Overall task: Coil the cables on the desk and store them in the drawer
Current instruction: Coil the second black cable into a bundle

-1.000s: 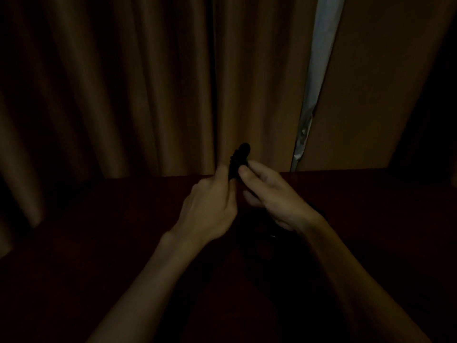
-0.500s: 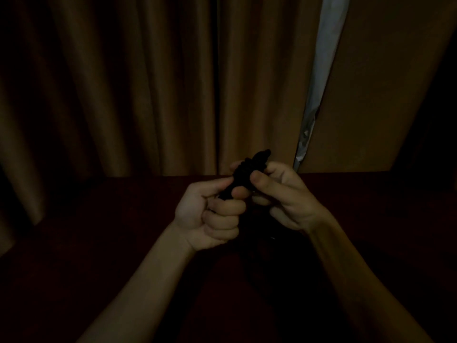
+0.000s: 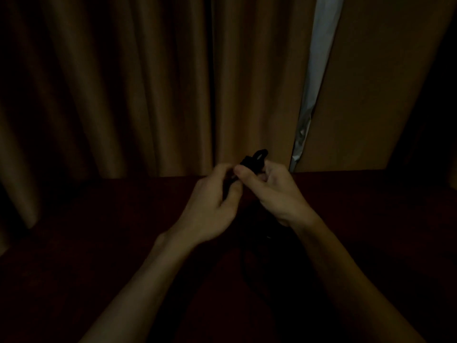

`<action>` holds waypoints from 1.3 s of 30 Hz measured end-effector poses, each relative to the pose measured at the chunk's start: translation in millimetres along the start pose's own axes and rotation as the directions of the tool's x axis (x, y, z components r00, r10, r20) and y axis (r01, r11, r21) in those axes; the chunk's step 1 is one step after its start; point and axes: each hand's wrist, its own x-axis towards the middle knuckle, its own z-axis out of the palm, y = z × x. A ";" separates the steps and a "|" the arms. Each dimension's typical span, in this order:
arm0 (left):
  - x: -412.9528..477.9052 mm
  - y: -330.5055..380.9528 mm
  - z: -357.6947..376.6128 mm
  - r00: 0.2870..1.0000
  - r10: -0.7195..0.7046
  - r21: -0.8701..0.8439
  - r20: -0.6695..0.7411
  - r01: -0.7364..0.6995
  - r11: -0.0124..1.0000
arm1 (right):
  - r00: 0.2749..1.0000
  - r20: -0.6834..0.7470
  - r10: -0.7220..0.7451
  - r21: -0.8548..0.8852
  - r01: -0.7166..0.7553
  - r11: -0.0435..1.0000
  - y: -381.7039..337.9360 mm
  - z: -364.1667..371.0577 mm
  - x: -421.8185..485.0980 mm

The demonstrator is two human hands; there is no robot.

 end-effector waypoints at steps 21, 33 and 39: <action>8.1 -15.2 -23.4 0.908 -0.353 -0.235 -0.226 0.301 0.924 | 0.982 0.165 0.096 -0.302 -0.042 0.952 -3.0 -22.1 -7.3; 11.9 -13.7 -34.2 0.826 -0.545 -0.545 -0.147 0.392 0.741 | 0.954 0.239 0.179 -0.869 0.128 0.478 13.9 -26.4 1.8; 9.8 -2.1 -26.2 0.873 -0.488 -0.562 0.001 0.404 0.722 | 0.961 0.113 0.254 -0.511 -0.163 0.844 22.8 -8.8 -1.5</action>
